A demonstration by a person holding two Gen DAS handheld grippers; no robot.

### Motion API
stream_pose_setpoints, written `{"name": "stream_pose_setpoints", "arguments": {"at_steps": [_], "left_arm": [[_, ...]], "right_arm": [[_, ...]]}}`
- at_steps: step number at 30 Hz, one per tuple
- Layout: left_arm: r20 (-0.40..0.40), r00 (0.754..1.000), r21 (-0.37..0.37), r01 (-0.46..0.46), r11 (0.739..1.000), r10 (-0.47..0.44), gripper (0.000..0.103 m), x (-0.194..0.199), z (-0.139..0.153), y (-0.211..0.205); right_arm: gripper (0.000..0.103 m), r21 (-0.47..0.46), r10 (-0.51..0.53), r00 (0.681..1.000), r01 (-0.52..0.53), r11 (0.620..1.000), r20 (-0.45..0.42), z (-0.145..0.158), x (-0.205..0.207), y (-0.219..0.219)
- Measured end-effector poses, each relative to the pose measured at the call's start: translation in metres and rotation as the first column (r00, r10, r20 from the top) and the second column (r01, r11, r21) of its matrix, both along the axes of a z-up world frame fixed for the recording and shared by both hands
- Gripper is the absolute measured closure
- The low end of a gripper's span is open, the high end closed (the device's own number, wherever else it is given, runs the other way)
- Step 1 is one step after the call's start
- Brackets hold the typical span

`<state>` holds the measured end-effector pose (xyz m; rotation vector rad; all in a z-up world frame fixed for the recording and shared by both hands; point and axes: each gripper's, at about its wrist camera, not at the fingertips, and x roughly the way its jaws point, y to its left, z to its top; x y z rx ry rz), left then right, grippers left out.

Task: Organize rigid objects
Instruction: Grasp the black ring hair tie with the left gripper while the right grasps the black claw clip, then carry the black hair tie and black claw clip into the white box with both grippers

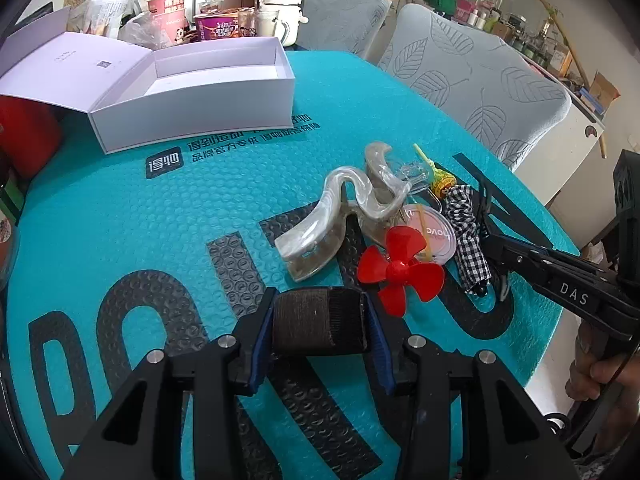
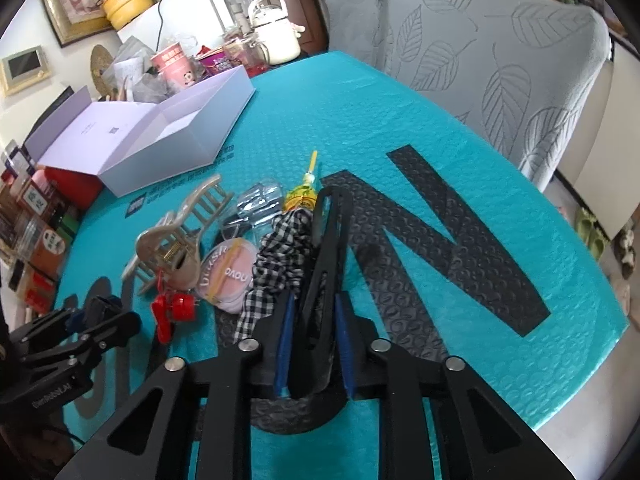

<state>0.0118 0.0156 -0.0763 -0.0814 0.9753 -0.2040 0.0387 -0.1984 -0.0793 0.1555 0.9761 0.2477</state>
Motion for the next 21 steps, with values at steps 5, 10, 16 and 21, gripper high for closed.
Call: {"name": "stream_pose_setpoints", "arguments": {"at_steps": [5,10,16,21], "left_arm": [[0.014,1.000,-0.010,-0.021,1.000,0.021,0.061,-0.004,0.004,0.009],[0.036,0.999,-0.016,-0.036,0.999,0.037,0.061,-0.012,0.010,0.016],[0.080,0.995,-0.013,-0.060,0.998,0.061,0.061,-0.017,0.024,0.023],[0.128,0.988,-0.007,-0.089,0.996,0.089,0.061,-0.022,0.038,0.030]], "right_arm": [[0.086,-0.012,-0.009,1.000,0.009,1.000,0.015,0.004,-0.006,-0.003],[0.086,-0.010,-0.022,0.999,0.022,1.000,0.040,0.013,-0.013,-0.003],[0.086,-0.006,0.003,0.996,-0.003,1.000,0.086,0.029,-0.021,0.003],[0.086,-0.001,0.053,0.991,-0.053,0.999,0.124,0.043,-0.019,0.015]]}}
